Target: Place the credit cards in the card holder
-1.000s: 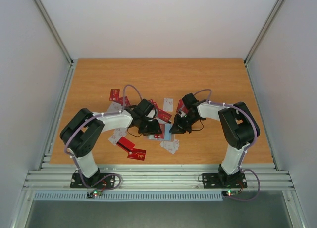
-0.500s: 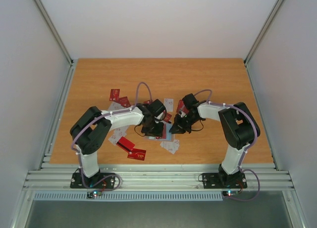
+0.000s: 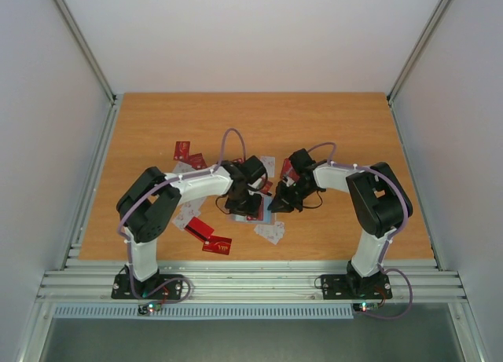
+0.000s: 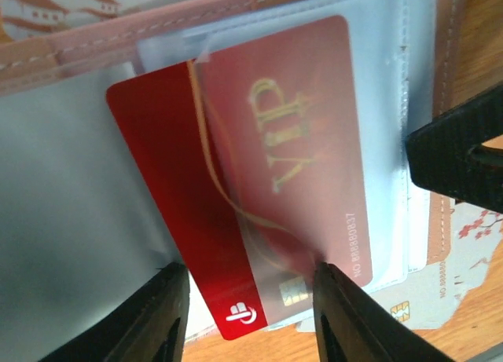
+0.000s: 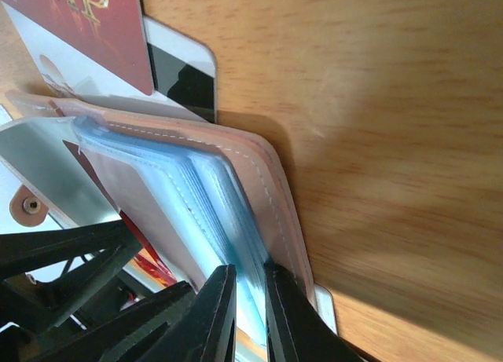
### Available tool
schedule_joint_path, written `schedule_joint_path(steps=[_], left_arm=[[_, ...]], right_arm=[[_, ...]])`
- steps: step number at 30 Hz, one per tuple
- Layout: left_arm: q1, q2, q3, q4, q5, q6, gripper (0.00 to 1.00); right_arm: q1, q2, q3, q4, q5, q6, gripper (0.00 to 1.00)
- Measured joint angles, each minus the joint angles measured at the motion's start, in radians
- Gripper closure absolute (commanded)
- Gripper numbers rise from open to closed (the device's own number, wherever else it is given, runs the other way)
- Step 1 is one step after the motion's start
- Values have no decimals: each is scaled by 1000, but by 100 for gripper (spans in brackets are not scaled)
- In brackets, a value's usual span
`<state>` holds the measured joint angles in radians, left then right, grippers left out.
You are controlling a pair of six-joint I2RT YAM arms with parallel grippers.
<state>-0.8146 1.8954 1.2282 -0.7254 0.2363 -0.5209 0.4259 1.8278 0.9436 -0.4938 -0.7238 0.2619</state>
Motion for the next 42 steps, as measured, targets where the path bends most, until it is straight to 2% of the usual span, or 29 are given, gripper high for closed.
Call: schedule_joint_path(steps=[4, 10, 25, 42], left_arm=[[-2, 0, 6, -9, -17, 26, 48], [-4, 9, 29, -34, -39, 46, 50], [-1, 39, 68, -44, -27, 90, 69], [23, 43, 69, -47, 79, 83, 74]], right_arm=[[3, 7, 0, 14, -13, 0, 87], [3, 10, 0, 19, -21, 0, 87], [3, 11, 0, 15, -16, 2, 92], [4, 11, 10, 0, -9, -2, 89]])
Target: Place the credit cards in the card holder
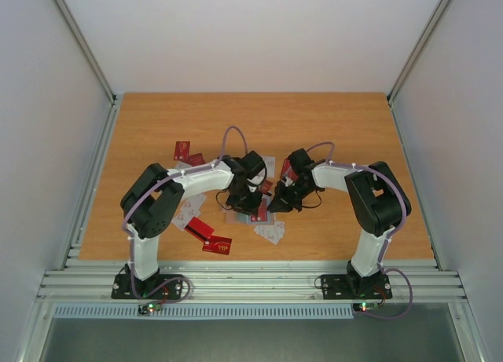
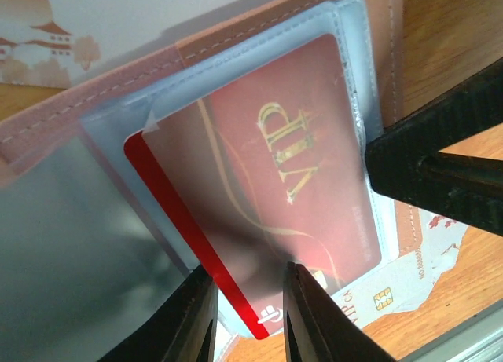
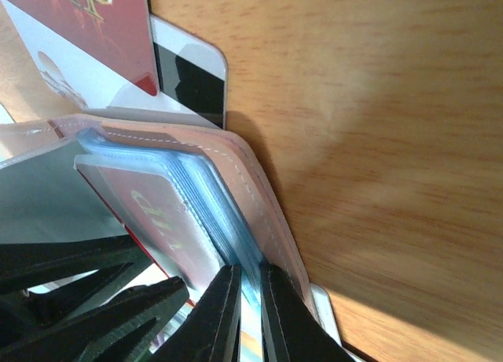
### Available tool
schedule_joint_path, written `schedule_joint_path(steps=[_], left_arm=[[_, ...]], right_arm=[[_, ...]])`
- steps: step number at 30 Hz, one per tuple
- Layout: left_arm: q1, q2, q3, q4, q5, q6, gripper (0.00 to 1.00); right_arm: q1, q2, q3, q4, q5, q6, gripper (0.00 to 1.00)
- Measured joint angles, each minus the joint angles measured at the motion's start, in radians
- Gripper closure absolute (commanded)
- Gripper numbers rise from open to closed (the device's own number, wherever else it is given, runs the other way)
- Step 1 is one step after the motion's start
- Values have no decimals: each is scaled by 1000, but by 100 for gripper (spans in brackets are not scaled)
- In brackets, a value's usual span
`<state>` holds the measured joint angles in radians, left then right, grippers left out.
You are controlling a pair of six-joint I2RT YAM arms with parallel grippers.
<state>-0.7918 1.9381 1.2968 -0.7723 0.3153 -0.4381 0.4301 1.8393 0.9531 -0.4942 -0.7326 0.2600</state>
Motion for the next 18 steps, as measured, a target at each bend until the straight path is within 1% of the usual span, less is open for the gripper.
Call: schedule_joint_path(steps=[6, 14, 18], left_arm=[[37, -10, -34, 35, 56, -18, 69], [77, -61, -56, 75, 104, -33, 63], [86, -87, -56, 74, 117, -33, 62]], right_arm=[[8, 0, 22, -31, 24, -31, 85], [7, -19, 64, -121, 90, -110, 77], [2, -31, 69, -148, 92, -137, 71]])
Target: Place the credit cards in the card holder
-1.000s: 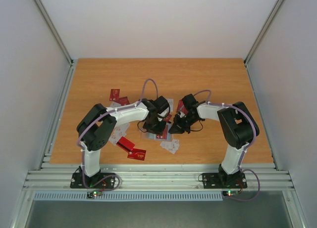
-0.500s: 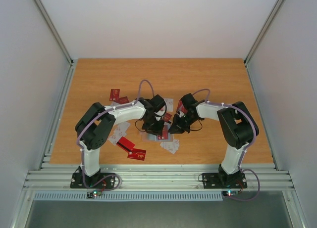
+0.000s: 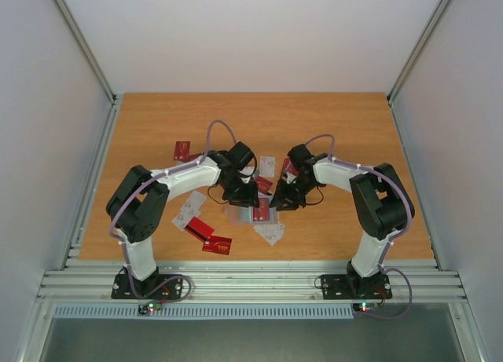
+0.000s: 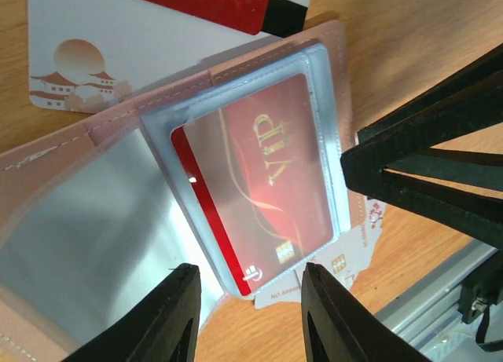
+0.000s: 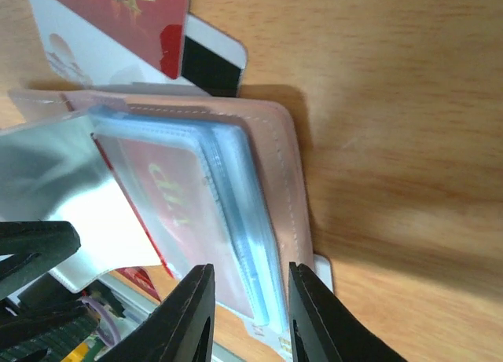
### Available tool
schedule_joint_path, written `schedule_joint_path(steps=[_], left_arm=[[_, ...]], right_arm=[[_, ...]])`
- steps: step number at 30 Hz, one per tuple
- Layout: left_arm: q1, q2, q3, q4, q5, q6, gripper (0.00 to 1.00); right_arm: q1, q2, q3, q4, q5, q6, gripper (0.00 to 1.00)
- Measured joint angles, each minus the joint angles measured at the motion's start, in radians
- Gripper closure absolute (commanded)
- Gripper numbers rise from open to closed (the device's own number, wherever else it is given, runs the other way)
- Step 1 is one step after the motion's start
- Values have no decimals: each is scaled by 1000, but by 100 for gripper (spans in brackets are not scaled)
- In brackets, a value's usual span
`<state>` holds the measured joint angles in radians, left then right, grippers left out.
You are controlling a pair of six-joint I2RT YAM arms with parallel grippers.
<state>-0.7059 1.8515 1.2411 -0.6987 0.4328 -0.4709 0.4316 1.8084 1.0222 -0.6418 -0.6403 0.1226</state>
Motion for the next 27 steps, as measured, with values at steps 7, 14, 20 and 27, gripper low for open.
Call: schedule_joint_path(steps=[7, 14, 20, 27], left_arm=[[6, -24, 0, -13, 1, 19, 78], [7, -24, 0, -49, -30, 61, 87], [10, 2, 0, -62, -43, 91, 91], [11, 63, 3, -64, -44, 111, 97]], right_arm=[[-6, -42, 8, -10, -31, -24, 70], [-6, -41, 8, 18, -76, -19, 69], [-6, -2, 17, 46, -93, -14, 69], [-6, 36, 23, 55, -92, -17, 70]])
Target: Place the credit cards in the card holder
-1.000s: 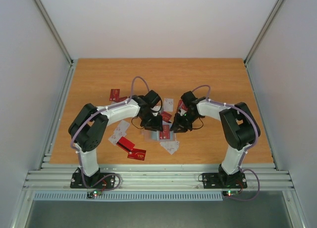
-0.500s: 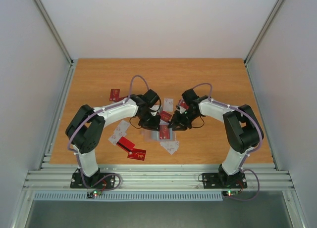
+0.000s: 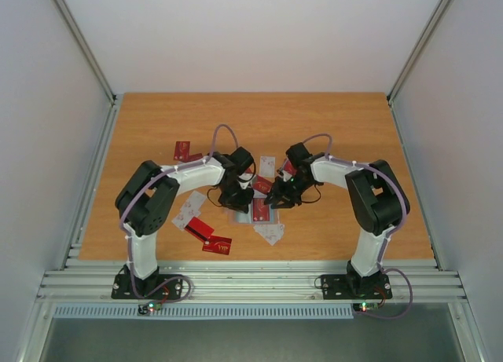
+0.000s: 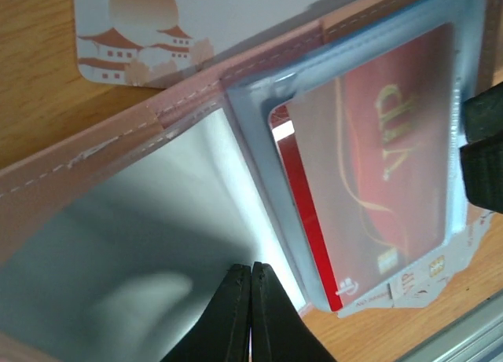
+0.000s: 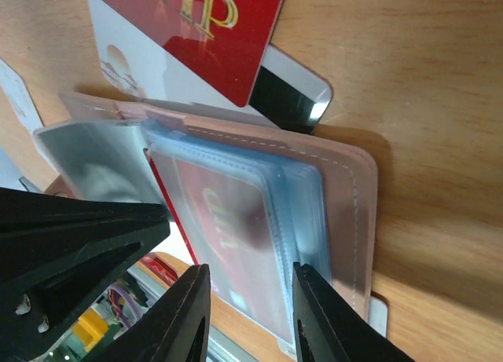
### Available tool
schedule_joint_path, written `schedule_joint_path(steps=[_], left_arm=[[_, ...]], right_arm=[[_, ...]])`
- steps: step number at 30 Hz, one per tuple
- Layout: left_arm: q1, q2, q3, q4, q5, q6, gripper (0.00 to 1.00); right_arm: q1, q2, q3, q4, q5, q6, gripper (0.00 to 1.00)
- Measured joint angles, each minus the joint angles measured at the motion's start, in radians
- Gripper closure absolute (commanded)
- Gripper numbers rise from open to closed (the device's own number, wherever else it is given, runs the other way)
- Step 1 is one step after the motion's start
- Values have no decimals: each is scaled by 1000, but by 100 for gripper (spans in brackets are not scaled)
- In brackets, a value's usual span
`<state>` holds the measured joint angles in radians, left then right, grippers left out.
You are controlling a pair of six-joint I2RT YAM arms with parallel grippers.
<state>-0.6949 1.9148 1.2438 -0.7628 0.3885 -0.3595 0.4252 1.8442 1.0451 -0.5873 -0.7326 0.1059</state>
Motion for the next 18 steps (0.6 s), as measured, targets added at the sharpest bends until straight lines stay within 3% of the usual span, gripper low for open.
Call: schedule_joint_path(steps=[18], left_arm=[[0, 66, 53, -15, 36, 31, 100]], right_arm=[[0, 18, 17, -4, -8, -7, 73]])
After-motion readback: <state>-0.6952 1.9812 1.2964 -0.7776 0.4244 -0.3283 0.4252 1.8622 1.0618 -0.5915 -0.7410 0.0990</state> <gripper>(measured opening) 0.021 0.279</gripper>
